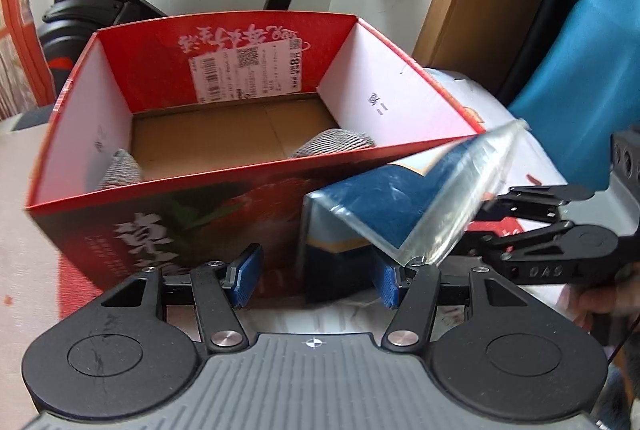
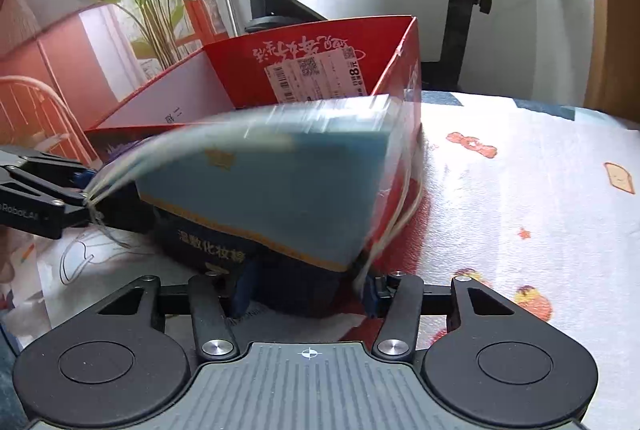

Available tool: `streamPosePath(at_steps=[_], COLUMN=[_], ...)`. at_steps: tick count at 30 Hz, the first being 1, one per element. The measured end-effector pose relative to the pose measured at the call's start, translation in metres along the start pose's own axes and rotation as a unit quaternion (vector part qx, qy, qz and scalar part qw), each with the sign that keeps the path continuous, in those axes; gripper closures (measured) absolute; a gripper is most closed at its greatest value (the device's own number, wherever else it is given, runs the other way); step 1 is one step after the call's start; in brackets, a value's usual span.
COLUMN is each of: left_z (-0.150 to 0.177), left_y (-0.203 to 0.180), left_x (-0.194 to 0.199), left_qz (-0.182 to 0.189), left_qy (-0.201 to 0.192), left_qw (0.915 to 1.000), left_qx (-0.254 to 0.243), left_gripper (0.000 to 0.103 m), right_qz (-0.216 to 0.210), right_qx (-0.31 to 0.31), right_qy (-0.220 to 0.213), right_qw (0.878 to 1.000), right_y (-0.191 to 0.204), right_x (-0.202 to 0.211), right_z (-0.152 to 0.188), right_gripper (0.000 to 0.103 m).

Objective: Organize soft objects
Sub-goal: 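Lift the cotton pad pack with the right gripper over the box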

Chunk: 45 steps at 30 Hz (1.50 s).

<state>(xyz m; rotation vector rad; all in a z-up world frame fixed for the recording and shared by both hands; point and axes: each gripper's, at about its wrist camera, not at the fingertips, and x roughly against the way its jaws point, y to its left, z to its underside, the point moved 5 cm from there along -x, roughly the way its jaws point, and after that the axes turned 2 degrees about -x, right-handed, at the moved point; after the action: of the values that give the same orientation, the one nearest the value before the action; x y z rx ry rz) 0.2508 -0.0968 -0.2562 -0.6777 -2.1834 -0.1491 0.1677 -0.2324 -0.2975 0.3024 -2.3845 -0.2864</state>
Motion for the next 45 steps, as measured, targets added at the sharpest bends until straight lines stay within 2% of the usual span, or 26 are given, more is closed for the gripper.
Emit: streamPosePath(at_steps=[8, 9, 10, 13, 18, 25, 30, 34, 38, 45], left_z=[-0.004, -0.004, -0.004, -0.004, -0.007, -0.016, -0.035, -0.055, -0.071, -0.09], left_y=[-0.018, -0.019, -0.019, -0.017, -0.017, -0.024, -0.021, -0.012, 0.003, 0.04], left_x=[-0.015, -0.015, -0.015, -0.013, 0.006, 0.051, 0.081, 0.099, 0.108, 0.081], left_qz=[0.012, 0.016, 0.016, 0.011, 0.017, 0.015, 0.008, -0.001, -0.009, -0.009], left_qy=[0.005, 0.005, 0.005, -0.001, -0.028, -0.079, -0.122, -0.153, -0.167, -0.133], left_qw=[0.9998, 0.9998, 0.9998, 0.9999, 0.9994, 0.9967, 0.9925, 0.9882, 0.9858, 0.9893], left_qx=[-0.017, -0.015, -0.013, -0.01, -0.001, -0.01, -0.008, 0.001, 0.015, 0.059], left_gripper=[0.043, 0.047, 0.056, 0.065, 0.069, 0.069, 0.069, 0.069, 0.069, 0.069], right_qz=[-0.023, -0.025, -0.026, -0.026, -0.036, -0.045, -0.055, -0.059, -0.057, -0.041], right_qx=[-0.038, -0.042, -0.045, -0.049, -0.056, -0.042, -0.033, -0.029, -0.008, 0.03], right_qy=[-0.009, -0.01, -0.012, -0.019, -0.042, -0.071, -0.101, -0.116, -0.109, -0.047], right_qw=[0.999, 0.999, 0.999, 0.998, 0.997, 0.996, 0.993, 0.991, 0.992, 0.998], right_y=[-0.004, -0.004, -0.005, -0.005, -0.001, 0.021, 0.04, 0.052, 0.064, 0.08], right_x=[-0.002, -0.001, 0.001, 0.009, 0.032, 0.069, 0.091, 0.093, 0.082, 0.033], right_z=[-0.002, -0.002, -0.002, -0.005, -0.014, -0.036, -0.063, -0.093, -0.123, -0.158], right_gripper=[0.063, 0.064, 0.065, 0.069, 0.075, 0.076, 0.076, 0.076, 0.076, 0.076])
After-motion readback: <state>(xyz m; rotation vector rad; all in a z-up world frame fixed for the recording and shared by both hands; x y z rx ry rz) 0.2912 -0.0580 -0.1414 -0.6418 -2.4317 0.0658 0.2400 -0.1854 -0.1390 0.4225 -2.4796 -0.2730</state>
